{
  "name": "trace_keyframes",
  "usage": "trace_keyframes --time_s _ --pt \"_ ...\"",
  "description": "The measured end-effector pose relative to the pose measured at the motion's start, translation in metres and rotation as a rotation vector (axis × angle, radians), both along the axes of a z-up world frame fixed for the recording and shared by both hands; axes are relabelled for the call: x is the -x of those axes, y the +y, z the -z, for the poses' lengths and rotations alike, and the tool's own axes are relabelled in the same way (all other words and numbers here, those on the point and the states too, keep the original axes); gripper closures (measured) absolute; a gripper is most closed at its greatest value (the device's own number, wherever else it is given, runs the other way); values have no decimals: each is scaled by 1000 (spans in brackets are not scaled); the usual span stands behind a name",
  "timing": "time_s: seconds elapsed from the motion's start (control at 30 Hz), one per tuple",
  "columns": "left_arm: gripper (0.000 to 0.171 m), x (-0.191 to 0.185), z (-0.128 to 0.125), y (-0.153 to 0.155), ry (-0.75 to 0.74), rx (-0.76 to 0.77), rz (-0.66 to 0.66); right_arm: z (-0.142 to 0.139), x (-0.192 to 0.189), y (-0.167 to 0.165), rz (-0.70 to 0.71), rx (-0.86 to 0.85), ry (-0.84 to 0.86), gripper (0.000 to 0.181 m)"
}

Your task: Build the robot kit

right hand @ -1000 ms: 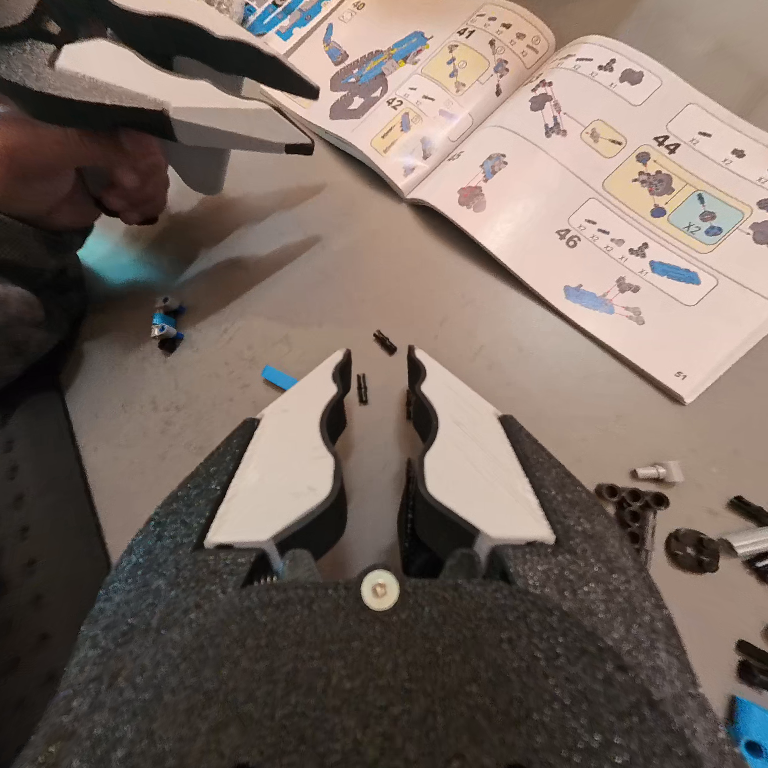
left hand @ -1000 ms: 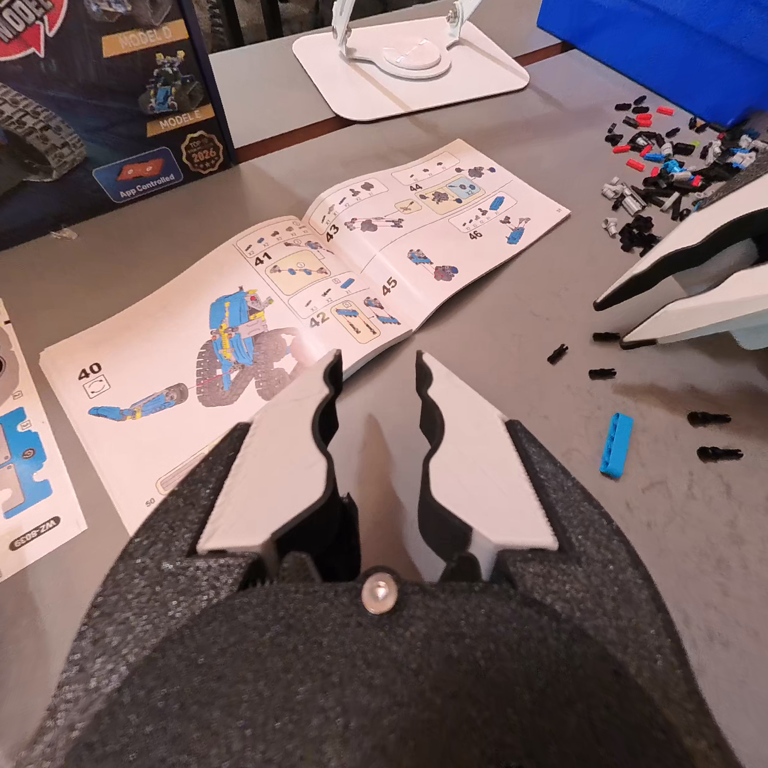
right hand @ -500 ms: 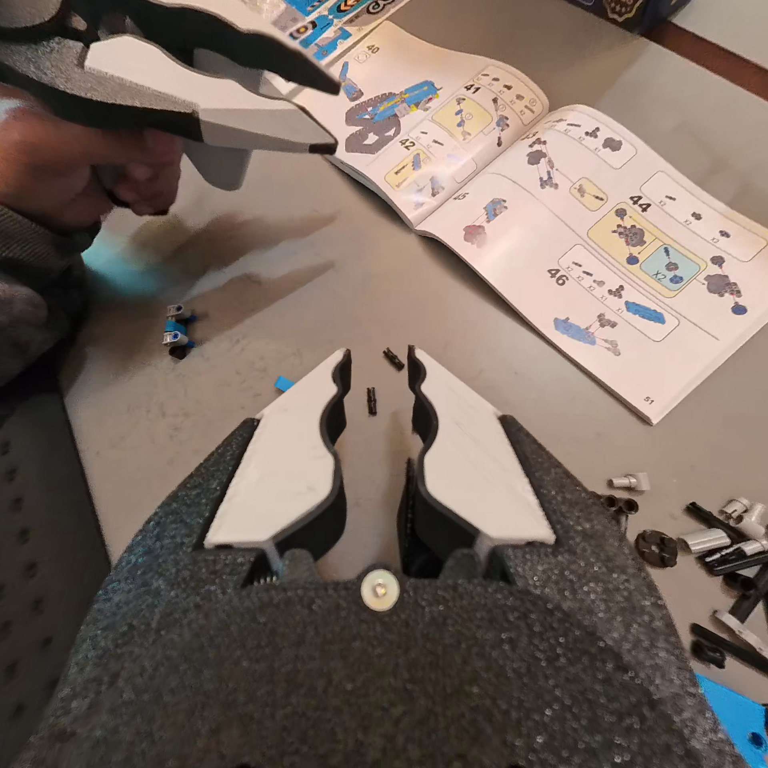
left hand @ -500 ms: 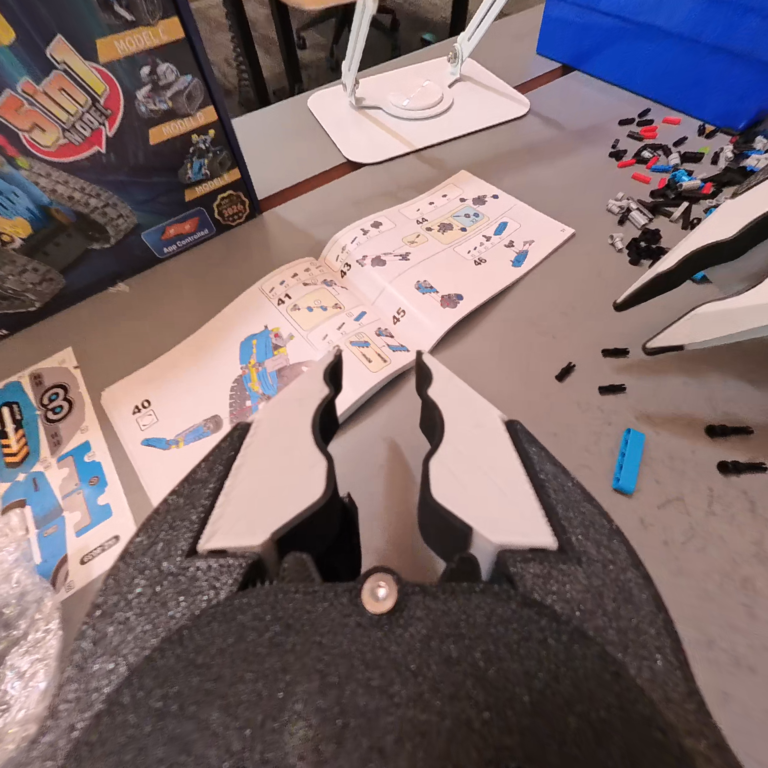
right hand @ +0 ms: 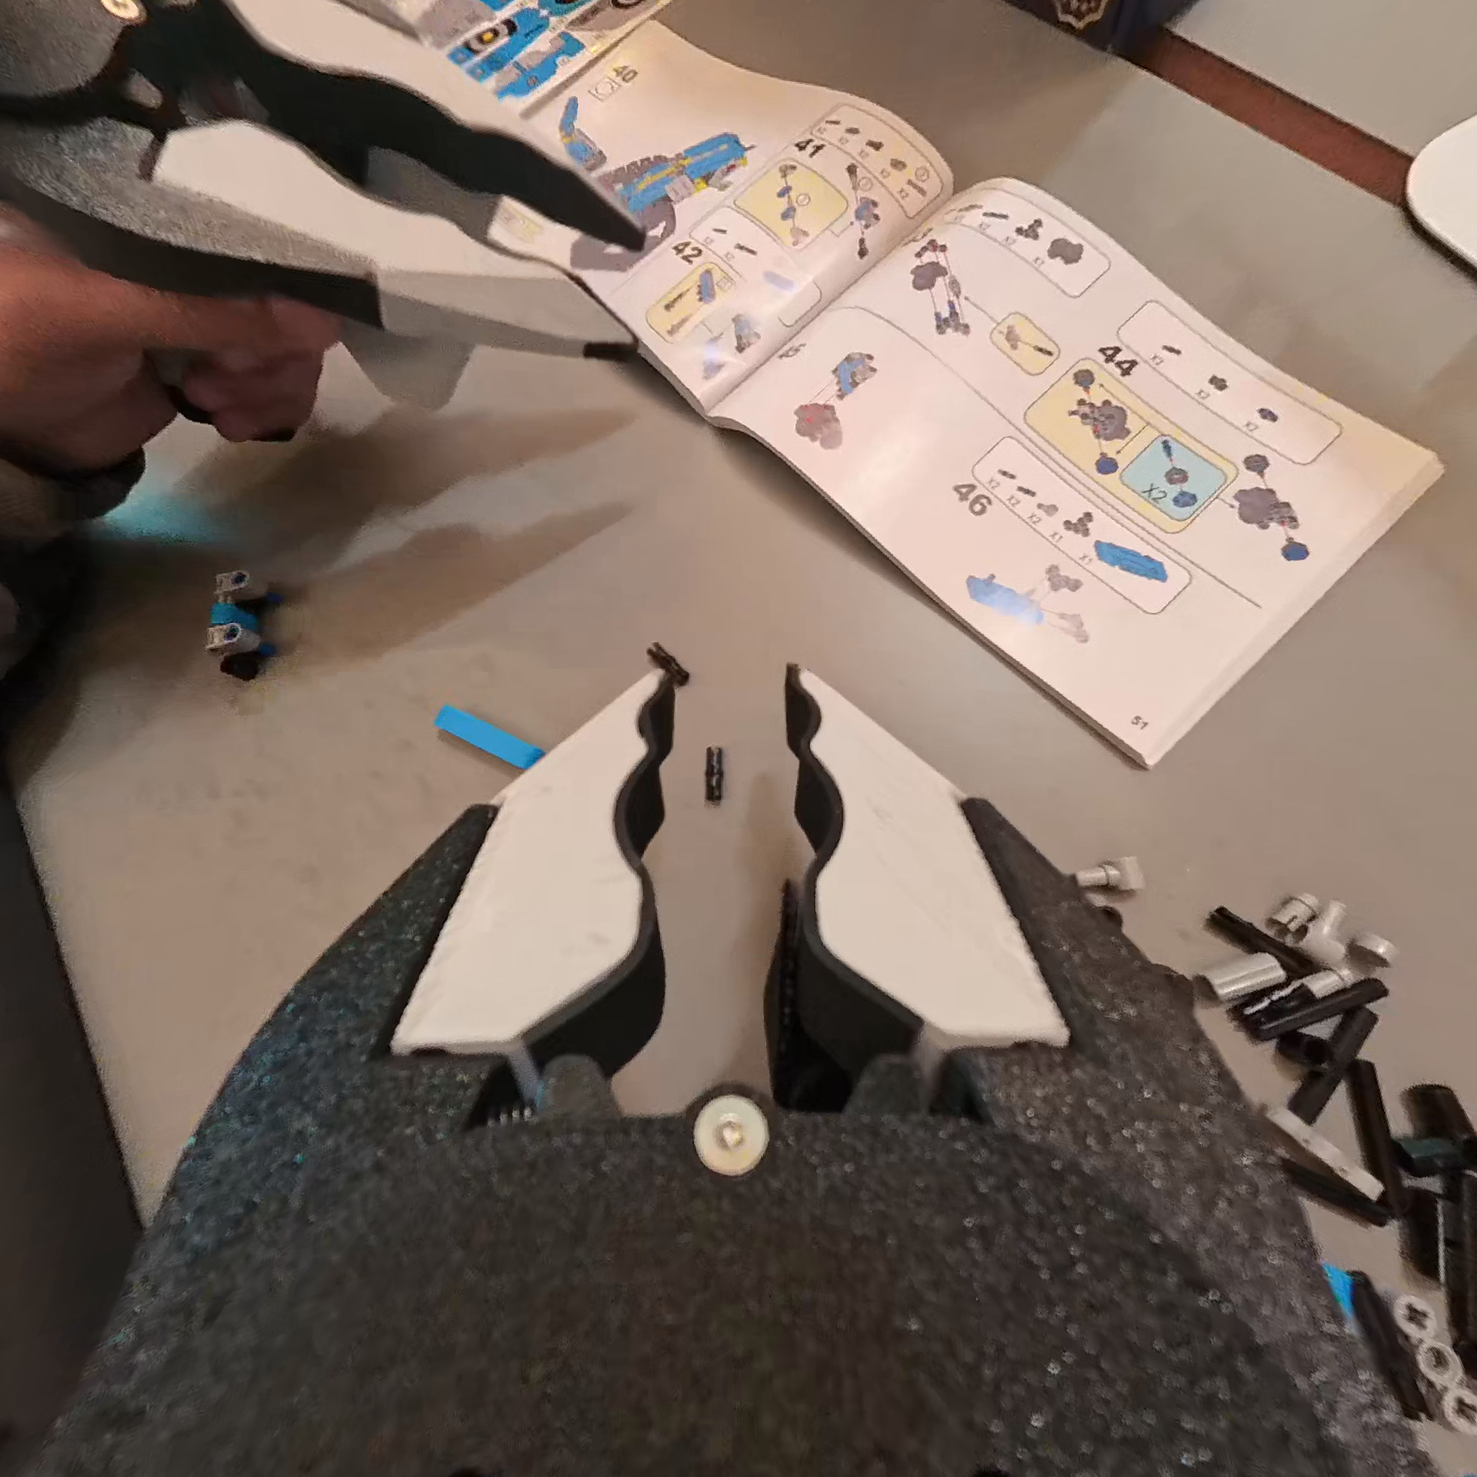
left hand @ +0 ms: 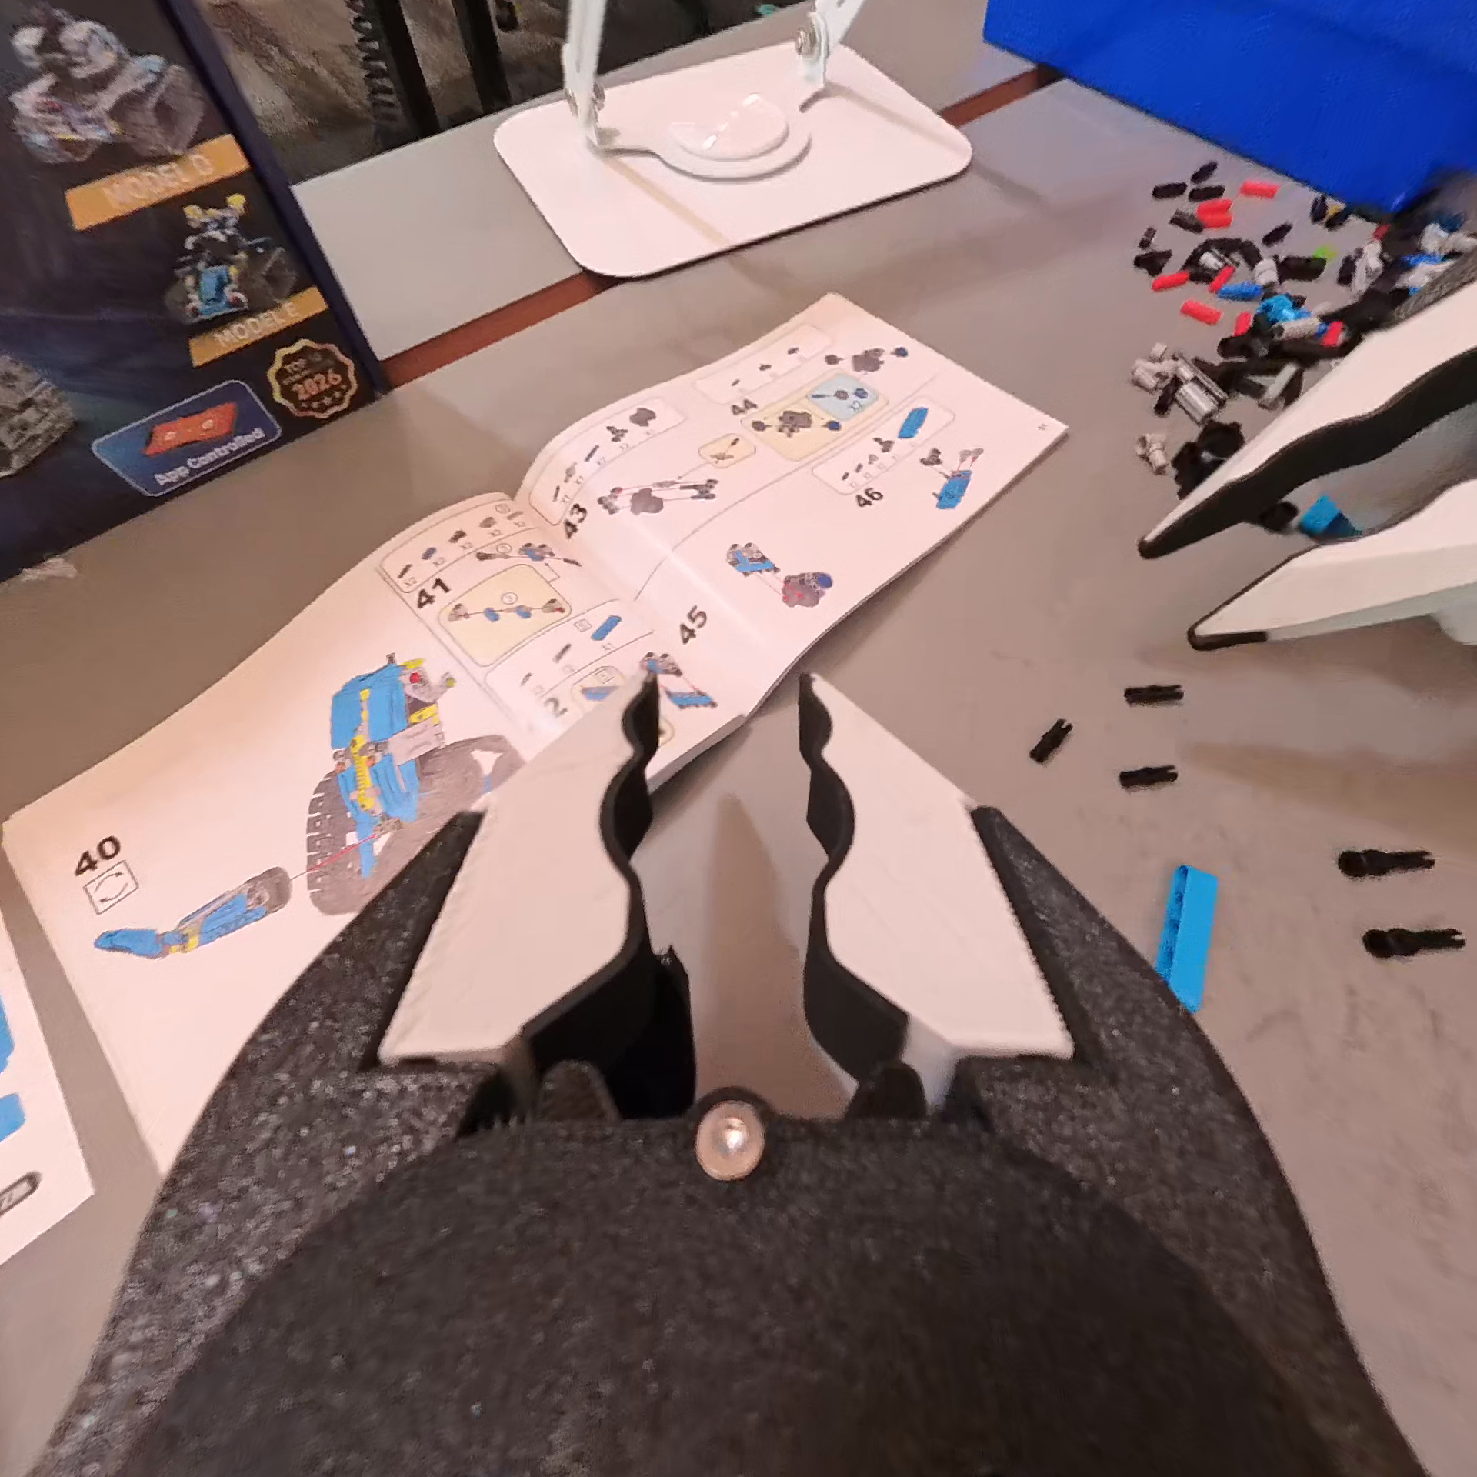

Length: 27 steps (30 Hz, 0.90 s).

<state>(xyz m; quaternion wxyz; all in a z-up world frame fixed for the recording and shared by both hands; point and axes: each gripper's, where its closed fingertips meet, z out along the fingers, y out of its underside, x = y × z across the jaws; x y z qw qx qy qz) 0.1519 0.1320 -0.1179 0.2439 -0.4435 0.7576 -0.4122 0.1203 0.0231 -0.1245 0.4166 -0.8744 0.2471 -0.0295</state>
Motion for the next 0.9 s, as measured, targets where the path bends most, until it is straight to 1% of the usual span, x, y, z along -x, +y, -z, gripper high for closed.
trace_keyframes --time_s 0.07,0.13,0.2,0.23,0.3,0.4,0.47,0.53,0.6,0.67,0.8,0.9 --pt "137 0 4 -8 3 16 14 -5 -3 1 18 -9 -2 153" --pt "137 -2 11 -9 27 14 -13 -21 -5 10 29 -86 -8 152" --pt "137 -13 9 -4 -18 -9 -58 -29 -3 15 25 -131 14 152" --pt "137 -17 8 -2 -15 25 -86 -30 -3 13 33 -132 10 151" --pt "137 -14 0 -9 -9 98 -46 -33 0 10 31 -172 5 151" --pt "137 -15 -11 1 -94 83 -83 -24 -1 3 27 -158 30 151" --pt "137 -13 -11 -1 -85 108 -76 -16 -3 2 36 -162 60 151" --pt "137 -10 -6 -5 -57 119 -60 -8 2 3 18 -136 96 151" --pt "137 -6 0 -8 -45 89 -42 -3 1 5 16 -103 70 151" --pt "137 -3 0 -8 -73 48 -44 1 3 6 5 -68 55 151" --pt "137 7 -16 -10 -140 47 -33 8 4 2 11 -6 17 151" --pt "137 16 -34 -2 -202 63 -56 -1 12 2 6 -51 19 151"
